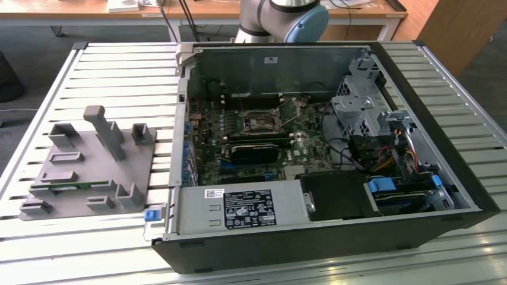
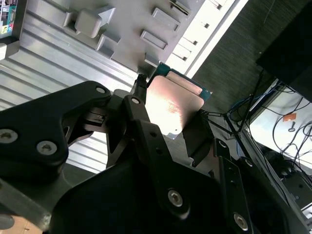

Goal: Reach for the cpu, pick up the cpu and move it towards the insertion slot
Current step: 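Pick up the cpu and move it towards the insertion slot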

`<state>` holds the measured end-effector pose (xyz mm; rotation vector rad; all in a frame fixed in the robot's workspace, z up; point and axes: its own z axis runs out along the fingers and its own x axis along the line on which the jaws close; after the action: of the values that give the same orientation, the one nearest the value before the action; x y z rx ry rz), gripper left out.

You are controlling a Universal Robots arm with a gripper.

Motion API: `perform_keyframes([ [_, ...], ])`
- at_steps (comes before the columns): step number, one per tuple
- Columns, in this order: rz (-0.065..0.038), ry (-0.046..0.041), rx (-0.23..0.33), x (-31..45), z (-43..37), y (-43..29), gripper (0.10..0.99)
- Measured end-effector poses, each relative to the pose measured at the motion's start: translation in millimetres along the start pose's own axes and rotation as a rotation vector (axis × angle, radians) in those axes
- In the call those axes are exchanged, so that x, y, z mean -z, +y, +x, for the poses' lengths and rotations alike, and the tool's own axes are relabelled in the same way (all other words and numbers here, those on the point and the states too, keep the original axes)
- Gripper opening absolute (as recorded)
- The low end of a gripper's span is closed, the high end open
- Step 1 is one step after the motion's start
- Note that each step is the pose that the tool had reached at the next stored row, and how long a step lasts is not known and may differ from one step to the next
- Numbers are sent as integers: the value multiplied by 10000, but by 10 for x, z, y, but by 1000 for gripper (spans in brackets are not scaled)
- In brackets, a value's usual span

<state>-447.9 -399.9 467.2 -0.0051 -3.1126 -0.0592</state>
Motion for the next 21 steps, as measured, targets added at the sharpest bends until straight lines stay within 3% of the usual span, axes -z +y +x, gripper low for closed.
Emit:
perform_keyframes([
  [21, 7, 0, 0, 125, 3, 14, 545],
])
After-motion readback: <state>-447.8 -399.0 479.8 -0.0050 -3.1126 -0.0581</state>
